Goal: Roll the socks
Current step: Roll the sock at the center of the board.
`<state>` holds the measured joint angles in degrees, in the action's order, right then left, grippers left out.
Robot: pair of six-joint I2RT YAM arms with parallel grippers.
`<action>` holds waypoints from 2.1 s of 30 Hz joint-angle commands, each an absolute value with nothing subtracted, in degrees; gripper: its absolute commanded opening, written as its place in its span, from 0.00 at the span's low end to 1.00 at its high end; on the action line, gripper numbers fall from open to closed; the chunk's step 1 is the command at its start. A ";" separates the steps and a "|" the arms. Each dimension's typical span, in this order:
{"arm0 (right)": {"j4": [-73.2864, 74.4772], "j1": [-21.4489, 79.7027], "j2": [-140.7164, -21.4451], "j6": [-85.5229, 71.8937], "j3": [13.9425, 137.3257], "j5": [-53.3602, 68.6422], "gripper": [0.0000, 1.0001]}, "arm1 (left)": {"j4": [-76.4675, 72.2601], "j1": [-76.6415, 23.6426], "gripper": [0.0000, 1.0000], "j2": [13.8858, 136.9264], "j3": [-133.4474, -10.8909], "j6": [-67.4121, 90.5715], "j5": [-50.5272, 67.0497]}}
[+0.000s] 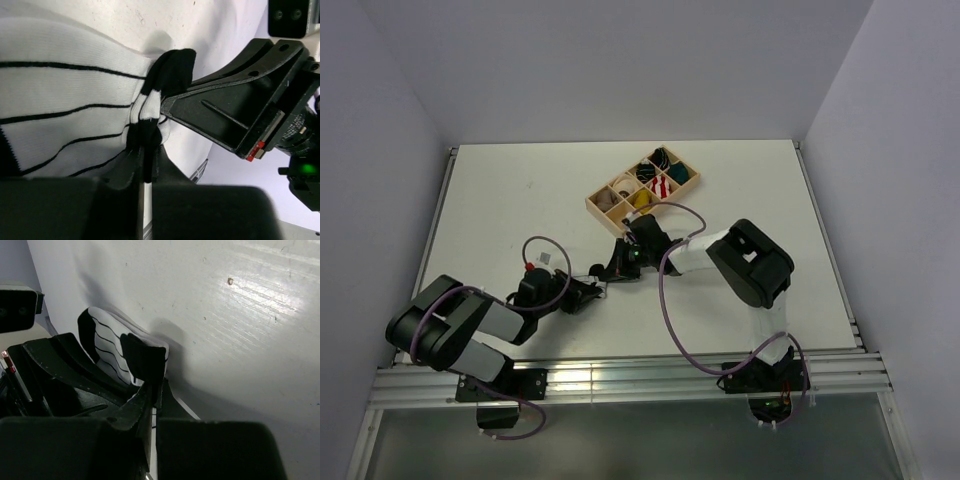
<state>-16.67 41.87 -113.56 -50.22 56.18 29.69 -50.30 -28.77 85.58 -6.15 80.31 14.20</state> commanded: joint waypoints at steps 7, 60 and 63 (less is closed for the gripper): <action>-4.06 42.19 -110.05 -42.98 59.76 23.04 0.00 | -28.67 -28.56 0.35 79.37 -12.48 70.85 9.67; 27.42 43.24 -112.94 -45.00 75.85 14.15 0.00 | -7.22 -66.45 0.44 92.98 -40.60 39.37 -45.88; 26.72 43.15 -112.76 -45.35 75.24 15.64 0.00 | -5.01 -65.83 0.46 95.09 -41.74 40.16 -45.88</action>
